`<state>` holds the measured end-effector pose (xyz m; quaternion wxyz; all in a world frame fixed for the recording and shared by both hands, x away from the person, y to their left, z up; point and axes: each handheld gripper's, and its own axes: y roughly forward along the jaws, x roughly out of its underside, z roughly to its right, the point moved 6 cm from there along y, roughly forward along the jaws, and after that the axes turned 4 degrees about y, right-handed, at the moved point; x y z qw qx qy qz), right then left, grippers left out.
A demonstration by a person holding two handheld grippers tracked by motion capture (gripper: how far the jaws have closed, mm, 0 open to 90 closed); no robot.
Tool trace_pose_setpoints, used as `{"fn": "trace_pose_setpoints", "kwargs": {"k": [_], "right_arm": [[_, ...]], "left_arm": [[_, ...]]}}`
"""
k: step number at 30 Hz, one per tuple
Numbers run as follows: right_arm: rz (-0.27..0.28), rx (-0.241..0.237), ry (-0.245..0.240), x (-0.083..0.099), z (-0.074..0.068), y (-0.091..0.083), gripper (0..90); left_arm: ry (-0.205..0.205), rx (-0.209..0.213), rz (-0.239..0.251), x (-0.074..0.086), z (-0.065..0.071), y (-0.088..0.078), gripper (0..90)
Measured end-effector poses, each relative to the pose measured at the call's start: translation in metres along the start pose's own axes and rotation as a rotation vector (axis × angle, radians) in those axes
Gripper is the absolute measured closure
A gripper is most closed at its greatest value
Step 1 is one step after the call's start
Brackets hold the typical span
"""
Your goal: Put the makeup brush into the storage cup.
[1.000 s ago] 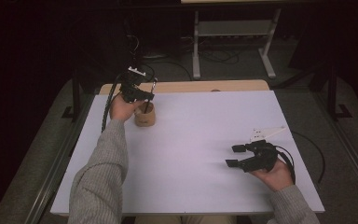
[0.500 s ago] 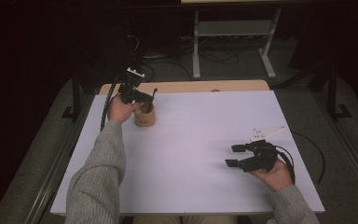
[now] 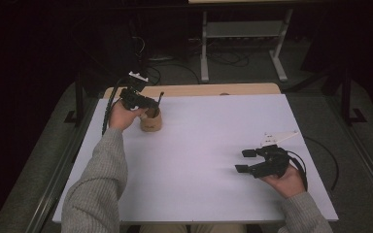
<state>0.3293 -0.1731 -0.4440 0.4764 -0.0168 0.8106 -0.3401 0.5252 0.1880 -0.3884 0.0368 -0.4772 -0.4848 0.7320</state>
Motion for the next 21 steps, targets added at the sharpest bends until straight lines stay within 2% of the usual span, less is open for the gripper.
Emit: {"fn": "trace_pose_setpoints", "kwargs": {"k": [2,10,12,13,16,18,21], "right_arm": [[0.0,0.004,-0.001,0.0,0.0,0.0,27.9],[0.012,0.015,0.003,0.0,0.004,-0.003,26.9],[0.012,0.016,0.004,0.001,0.005,-0.004,26.8],[0.013,0.016,-0.001,0.0,0.005,-0.004,26.9],[0.017,0.021,-0.003,0.0,0.006,-0.005,26.8],[0.02,0.021,0.001,0.0,0.007,-0.006,26.8],[0.015,0.03,0.006,0.0,0.007,-0.008,26.8]], "left_arm": [[-0.012,0.005,0.015,0.0,0.0,-0.003,61.6],[0.018,0.009,0.021,0.0,0.006,-0.01,57.7],[0.004,0.011,0.033,-0.001,0.008,-0.01,57.1],[0.016,0.013,0.024,-0.001,0.008,-0.011,56.6],[0.013,0.02,0.035,-0.002,0.011,-0.012,55.0],[0.031,0.017,0.028,-0.001,0.012,-0.014,53.5],[0.033,0.019,0.036,-0.001,0.015,-0.015,51.4]]}}
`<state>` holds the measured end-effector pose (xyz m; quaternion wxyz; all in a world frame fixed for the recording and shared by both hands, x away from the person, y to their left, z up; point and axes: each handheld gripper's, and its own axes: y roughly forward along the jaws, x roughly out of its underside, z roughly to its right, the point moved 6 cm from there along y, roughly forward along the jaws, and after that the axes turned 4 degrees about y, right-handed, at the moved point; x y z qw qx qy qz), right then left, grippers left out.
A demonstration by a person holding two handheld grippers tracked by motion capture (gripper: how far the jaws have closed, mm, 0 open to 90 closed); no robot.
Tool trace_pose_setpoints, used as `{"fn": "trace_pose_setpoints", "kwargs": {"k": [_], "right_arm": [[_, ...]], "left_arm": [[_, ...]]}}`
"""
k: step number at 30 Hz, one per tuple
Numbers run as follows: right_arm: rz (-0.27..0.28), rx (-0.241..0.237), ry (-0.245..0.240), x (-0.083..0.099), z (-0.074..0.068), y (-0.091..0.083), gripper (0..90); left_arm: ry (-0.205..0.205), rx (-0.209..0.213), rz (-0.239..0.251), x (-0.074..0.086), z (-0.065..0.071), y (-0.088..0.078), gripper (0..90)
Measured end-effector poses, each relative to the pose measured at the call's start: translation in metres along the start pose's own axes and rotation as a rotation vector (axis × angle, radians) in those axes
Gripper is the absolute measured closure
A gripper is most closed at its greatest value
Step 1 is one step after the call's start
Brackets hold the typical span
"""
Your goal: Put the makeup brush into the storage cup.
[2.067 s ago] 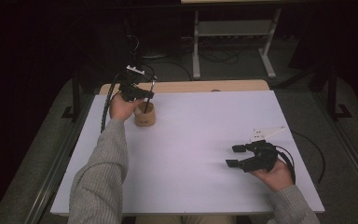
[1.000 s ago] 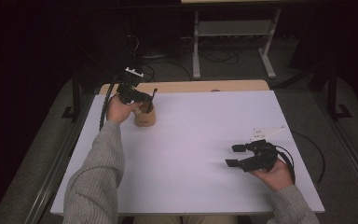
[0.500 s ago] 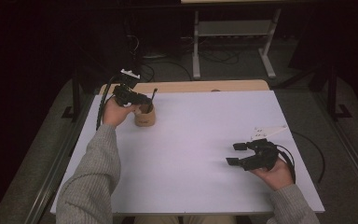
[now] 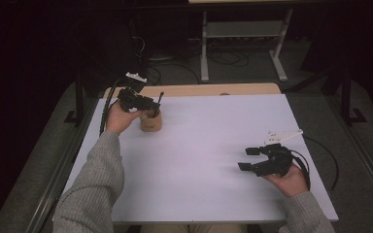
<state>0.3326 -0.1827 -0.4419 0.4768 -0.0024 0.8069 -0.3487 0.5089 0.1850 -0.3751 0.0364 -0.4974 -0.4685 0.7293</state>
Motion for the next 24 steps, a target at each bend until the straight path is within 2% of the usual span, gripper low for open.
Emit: {"fn": "trace_pose_setpoints", "kwargs": {"k": [1,2,8,9,18,20,21,24], "right_arm": [[-0.001,0.003,-0.001,0.0,0.0,-0.001,26.8],[-0.002,0.008,-0.009,-0.001,0.0,-0.001,26.8],[0.008,0.022,-0.007,-0.001,0.002,-0.005,26.7],[0.007,0.024,-0.007,-0.001,0.002,-0.006,26.7],[0.012,0.04,-0.007,0.0,0.003,-0.008,26.8],[0.01,0.043,-0.006,0.0,0.004,-0.008,26.8],[0.006,0.043,-0.009,0.0,0.004,-0.008,26.8],[0.007,0.045,-0.006,0.001,0.005,-0.008,26.8]], "left_arm": [[0.01,-0.003,-0.008,0.0,0.0,-0.002,50.6],[-0.001,0.002,0.002,0.0,0.001,-0.002,49.7],[0.004,0.008,0.013,0.0,0.007,-0.008,48.4],[0.017,0.012,0.007,0.0,0.008,-0.01,48.3],[0.03,0.02,0.011,0.0,0.018,-0.014,44.6],[0.021,0.018,0.022,0.0,0.019,-0.014,43.5],[0.038,0.022,0.006,0.002,0.018,-0.016,43.2],[0.023,0.018,0.009,0.003,0.018,-0.017,42.1]]}}
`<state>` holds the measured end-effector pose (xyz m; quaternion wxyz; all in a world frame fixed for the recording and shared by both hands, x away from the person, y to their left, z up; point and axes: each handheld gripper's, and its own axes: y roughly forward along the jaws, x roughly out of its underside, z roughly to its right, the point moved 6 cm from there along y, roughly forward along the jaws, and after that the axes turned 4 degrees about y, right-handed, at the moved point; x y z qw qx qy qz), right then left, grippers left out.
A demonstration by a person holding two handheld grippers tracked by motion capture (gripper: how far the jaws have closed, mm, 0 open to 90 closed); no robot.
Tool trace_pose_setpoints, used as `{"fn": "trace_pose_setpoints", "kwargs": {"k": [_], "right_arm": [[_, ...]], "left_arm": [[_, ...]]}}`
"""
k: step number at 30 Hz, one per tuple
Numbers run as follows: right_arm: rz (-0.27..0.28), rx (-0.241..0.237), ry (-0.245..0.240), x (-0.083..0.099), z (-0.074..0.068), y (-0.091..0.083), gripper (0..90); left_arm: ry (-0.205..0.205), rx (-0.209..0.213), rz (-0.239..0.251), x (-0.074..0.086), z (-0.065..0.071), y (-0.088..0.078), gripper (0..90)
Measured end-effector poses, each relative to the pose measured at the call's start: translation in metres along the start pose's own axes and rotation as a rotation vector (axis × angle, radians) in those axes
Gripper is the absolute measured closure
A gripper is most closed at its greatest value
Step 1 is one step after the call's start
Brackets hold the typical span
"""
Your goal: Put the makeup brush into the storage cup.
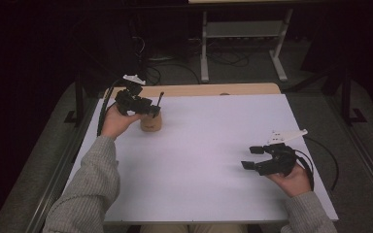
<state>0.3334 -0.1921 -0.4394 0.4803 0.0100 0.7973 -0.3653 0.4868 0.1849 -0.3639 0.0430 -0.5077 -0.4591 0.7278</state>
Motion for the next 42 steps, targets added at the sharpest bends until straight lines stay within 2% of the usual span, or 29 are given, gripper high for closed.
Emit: {"fn": "trace_pose_setpoints", "kwargs": {"k": [2,3,11,12,13,16,17,18,27,28,30,31,32,35,40,41,42], "right_arm": [[0.003,-0.001,0.0,0.0,0.001,-0.001,26.8],[0.005,-0.001,0.0,0.0,0.001,-0.001,26.8],[0.003,0.005,-0.002,0.0,0.001,-0.001,26.8],[0.004,0.005,-0.002,0.0,0.001,-0.001,26.8],[0.005,0.006,-0.002,0.0,0.001,-0.001,26.7],[0.004,0.007,-0.002,0.0,0.001,-0.001,26.7],[0.004,0.007,0.0,0.0,0.001,-0.001,26.7],[0.003,0.008,0.002,0.0,0.001,-0.001,26.6],[0.002,0.013,0.004,0.001,0.002,-0.002,26.4],[0.002,0.014,0.004,0.001,0.002,-0.002,26.4],[0.0,0.015,0.003,0.001,0.002,-0.002,26.4],[0.0,0.017,0.004,0.001,0.001,-0.002,26.4],[-0.001,0.017,0.005,0.001,0.001,-0.002,26.3],[0.0,0.019,-0.001,0.001,0.001,-0.001,26.1],[0.0,0.021,0.003,0.001,0.002,-0.002,26.0],[0.003,0.022,0.003,0.001,0.002,-0.002,26.0],[0.003,0.022,0.003,0.001,0.002,-0.002,26.0]], "left_arm": [[0.009,0.002,-0.006,0.0,0.0,-0.002,41.7],[-0.001,0.002,0.006,0.0,0.002,-0.002,41.7],[0.033,0.014,0.002,-0.002,0.009,-0.005,40.2],[0.023,0.013,0.011,-0.002,0.011,-0.004,39.8],[0.039,0.012,-0.001,-0.001,0.011,-0.005,39.6],[0.03,0.016,0.009,0.001,0.012,-0.003,38.9],[0.039,0.018,0.002,0.002,0.012,-0.003,38.6],[0.027,0.019,0.011,0.002,0.013,-0.002,38.3],[0.042,0.027,0.008,0.007,0.016,-0.004,37.4],[0.031,0.03,0.017,0.007,0.018,-0.004,37.4],[0.042,0.034,0.011,0.007,0.018,-0.005,37.4],[0.034,0.035,0.025,0.007,0.02,-0.005,37.4],[0.049,0.035,0.015,0.008,0.02,-0.007,37.4],[0.042,0.038,0.026,0.008,0.024,-0.007,37.6],[0.065,0.05,0.023,0.008,0.028,-0.007,37.2],[0.056,0.05,0.027,0.008,0.03,-0.007,37.1],[0.072,0.056,0.016,0.009,0.031,-0.007,36.8]]}}
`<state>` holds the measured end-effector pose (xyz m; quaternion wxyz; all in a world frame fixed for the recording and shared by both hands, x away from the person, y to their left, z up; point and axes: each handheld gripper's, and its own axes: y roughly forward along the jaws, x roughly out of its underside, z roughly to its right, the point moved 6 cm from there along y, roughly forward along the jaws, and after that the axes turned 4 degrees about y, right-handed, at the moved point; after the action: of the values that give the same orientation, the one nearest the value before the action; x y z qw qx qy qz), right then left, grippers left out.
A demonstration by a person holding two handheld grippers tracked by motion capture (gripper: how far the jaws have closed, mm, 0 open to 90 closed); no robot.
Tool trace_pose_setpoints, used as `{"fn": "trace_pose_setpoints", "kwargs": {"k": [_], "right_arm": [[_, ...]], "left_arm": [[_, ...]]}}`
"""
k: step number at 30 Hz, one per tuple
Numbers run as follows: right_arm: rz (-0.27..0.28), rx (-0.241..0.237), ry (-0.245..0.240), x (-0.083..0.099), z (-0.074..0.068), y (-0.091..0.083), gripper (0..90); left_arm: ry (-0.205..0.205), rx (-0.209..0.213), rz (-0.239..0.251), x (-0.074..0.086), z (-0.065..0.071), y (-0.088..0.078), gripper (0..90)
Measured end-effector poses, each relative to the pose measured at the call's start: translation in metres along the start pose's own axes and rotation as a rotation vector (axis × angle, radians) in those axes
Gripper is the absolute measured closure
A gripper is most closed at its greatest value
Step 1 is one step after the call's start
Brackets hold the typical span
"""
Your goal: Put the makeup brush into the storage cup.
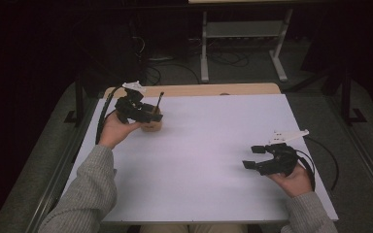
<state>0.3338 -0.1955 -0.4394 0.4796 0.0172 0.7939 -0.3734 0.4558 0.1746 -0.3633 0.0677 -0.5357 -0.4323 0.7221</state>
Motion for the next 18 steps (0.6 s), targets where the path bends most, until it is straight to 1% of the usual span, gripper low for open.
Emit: {"fn": "trace_pose_setpoints", "kwargs": {"k": [1,4,6,9,10,11,12,13,14,15,17,18], "right_arm": [[0.0,0.0,0.0,0.0,0.0,0.0,26.0],[-0.003,0.005,-0.003,0.0,0.001,-0.001,25.9],[-0.002,0.007,-0.007,0.001,0.001,-0.001,26.0],[-0.004,0.009,-0.001,0.001,0.001,-0.001,26.0],[-0.005,0.009,0.002,0.001,0.001,-0.001,25.9],[-0.004,0.009,0.003,0.001,0.001,-0.001,25.9],[-0.003,0.01,0.003,0.001,0.002,-0.002,25.9],[-0.003,0.01,0.003,0.001,0.002,-0.002,25.9],[-0.004,0.011,0.003,0.001,0.002,-0.002,25.9],[-0.004,0.011,0.003,0.001,0.002,-0.002,25.8],[-0.004,0.011,0.006,0.001,0.002,-0.001,25.7],[-0.004,0.012,0.006,0.001,0.003,-0.001,25.6]], "left_arm": [[-0.013,0.001,0.009,0.0,0.002,0.001,36.7],[0.003,0.006,0.004,0.001,0.007,0.002,36.4],[0.0,0.008,0.003,0.002,0.01,0.003,35.8],[0.011,0.012,-0.005,0.004,0.013,0.003,34.7],[-0.002,0.012,0.002,0.005,0.015,0.004,34.2],[0.012,0.012,-0.005,0.006,0.015,0.003,33.9],[-0.002,0.016,0.008,0.005,0.017,0.004,33.4],[0.002,0.016,0.007,0.006,0.018,0.004,32.9],[-0.004,0.016,0.01,0.007,0.019,0.004,32.0],[-0.004,0.02,0.008,0.007,0.02,0.004,31.5],[0.011,0.022,-0.004,0.009,0.02,0.004,30.3],[0.006,0.024,0.002,0.009,0.02,0.004,29.5]]}}
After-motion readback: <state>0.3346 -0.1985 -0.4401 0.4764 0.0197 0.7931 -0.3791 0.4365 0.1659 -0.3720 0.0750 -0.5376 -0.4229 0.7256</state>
